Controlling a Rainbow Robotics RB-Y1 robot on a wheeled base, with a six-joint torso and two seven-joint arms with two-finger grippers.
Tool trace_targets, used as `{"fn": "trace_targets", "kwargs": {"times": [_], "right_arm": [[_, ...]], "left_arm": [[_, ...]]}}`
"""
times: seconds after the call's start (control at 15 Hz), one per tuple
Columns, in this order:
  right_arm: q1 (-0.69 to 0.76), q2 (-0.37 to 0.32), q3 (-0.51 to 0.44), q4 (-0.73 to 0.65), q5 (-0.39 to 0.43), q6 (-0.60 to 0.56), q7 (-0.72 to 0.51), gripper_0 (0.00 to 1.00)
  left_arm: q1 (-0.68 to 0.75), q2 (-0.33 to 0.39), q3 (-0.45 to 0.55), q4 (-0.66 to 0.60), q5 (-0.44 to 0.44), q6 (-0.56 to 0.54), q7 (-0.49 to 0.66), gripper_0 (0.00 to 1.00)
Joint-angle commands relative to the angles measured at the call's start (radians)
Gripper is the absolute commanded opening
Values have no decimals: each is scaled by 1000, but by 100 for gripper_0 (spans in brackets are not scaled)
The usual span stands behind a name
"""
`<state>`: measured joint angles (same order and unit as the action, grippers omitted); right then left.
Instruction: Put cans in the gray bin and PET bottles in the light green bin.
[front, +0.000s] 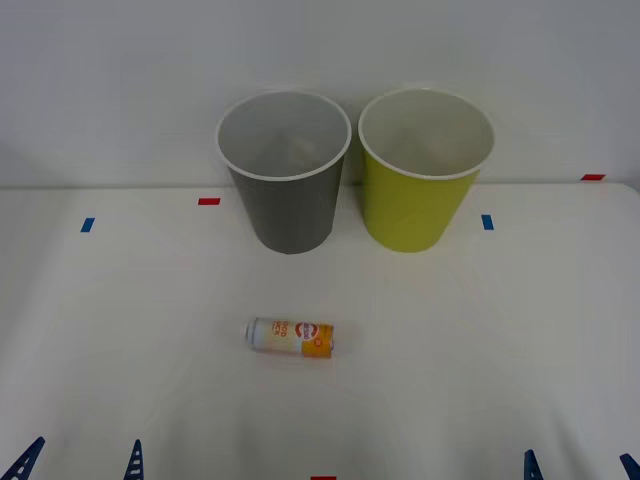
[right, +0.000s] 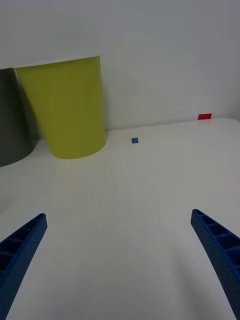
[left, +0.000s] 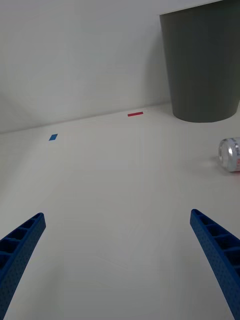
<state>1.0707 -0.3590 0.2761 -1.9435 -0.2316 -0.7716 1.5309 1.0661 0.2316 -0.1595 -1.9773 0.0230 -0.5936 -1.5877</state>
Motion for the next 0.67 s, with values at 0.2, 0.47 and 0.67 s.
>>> {"fn": "trace_targets", "kwargs": {"times": [0.2, 0.47, 0.67], "right_arm": [[0, 0, 0, 0, 0, 0, 0, 100], [0, 0, 0, 0, 0, 0, 0, 100], [0, 0, 0, 0, 0, 0, 0, 100]], "left_arm": [[0, 0, 0, 0, 0, 0, 0, 100], [0, 0, 0, 0, 0, 0, 0, 100], [0, 0, 0, 0, 0, 0, 0, 100]]}}
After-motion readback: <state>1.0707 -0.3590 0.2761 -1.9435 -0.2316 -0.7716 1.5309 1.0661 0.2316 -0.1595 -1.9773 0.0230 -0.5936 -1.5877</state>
